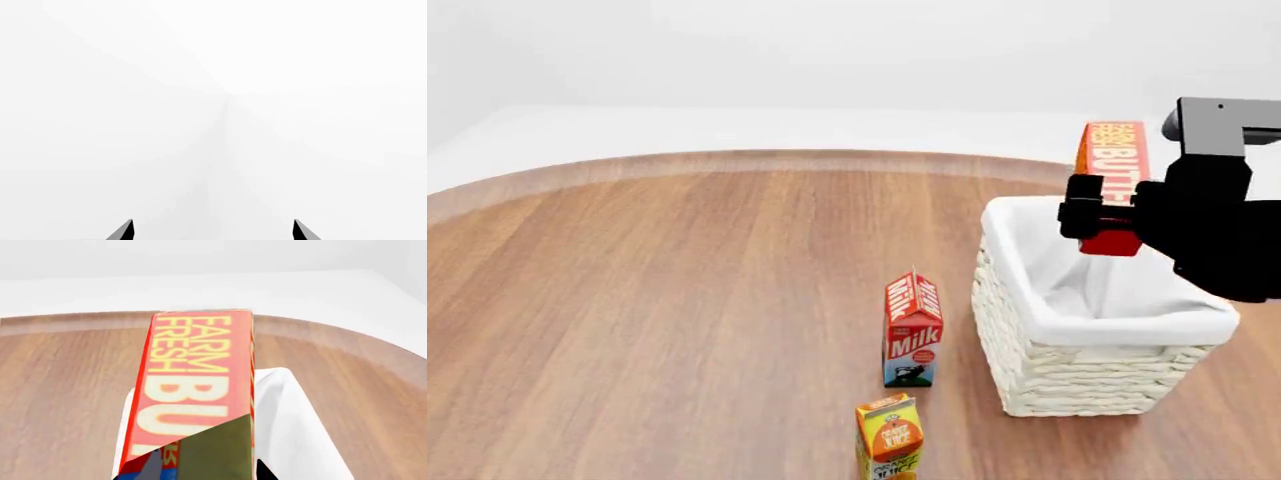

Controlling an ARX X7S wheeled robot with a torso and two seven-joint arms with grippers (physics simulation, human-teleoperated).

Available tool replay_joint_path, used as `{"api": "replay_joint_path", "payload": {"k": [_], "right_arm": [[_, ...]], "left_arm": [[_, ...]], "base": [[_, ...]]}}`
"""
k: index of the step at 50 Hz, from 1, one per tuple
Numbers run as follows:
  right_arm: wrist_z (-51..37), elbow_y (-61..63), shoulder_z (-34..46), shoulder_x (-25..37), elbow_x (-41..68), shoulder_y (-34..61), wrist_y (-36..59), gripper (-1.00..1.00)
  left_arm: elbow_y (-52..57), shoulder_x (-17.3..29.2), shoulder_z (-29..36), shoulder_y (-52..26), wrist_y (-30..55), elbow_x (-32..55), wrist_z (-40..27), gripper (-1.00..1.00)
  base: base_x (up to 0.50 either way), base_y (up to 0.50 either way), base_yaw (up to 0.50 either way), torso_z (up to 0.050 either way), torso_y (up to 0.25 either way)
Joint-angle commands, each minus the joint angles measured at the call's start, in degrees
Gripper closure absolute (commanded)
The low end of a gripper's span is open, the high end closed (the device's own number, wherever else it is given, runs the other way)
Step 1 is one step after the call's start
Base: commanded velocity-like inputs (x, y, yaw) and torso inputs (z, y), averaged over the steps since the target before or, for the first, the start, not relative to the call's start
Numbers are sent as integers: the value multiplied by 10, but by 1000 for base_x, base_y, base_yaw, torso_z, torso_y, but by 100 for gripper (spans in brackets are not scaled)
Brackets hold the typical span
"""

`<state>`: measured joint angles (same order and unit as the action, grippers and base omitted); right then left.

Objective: Pick up the cream cheese box and the butter, and put them in the basket.

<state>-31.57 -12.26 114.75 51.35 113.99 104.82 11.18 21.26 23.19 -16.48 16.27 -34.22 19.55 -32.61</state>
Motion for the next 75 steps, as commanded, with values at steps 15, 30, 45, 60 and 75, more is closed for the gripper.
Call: {"api": "replay_joint_path", "payload": {"k": [15, 30, 45, 60, 75], "right_arm": [[61, -43, -9, -31, -70, -29, 11, 100], [78, -47, -12, -10, -66, -54, -2, 100], [93, -69, -10, -23, -68, -79, -6, 100], [104, -112, -12, -43, -66, -90, -5, 100], [124, -174, -16, -78, -56, -119, -8, 100]], "left_arm": [[-1, -12, -11, 2, -3, -8, 18, -100], [1, -12, -8, 1, 1, -12, 18, -100], [0, -12, -6, 0, 3, -14, 18, -100], [-2, -13, -5, -1, 5, -14, 18, -100], [-3, -11, -4, -3, 9, -13, 18, -100]], "base": [[0, 0, 0, 1, 1], [0, 0, 0, 1, 1], [0, 0, 0, 0, 1], [0, 0, 0, 1, 1], [0, 0, 0, 1, 1]]}}
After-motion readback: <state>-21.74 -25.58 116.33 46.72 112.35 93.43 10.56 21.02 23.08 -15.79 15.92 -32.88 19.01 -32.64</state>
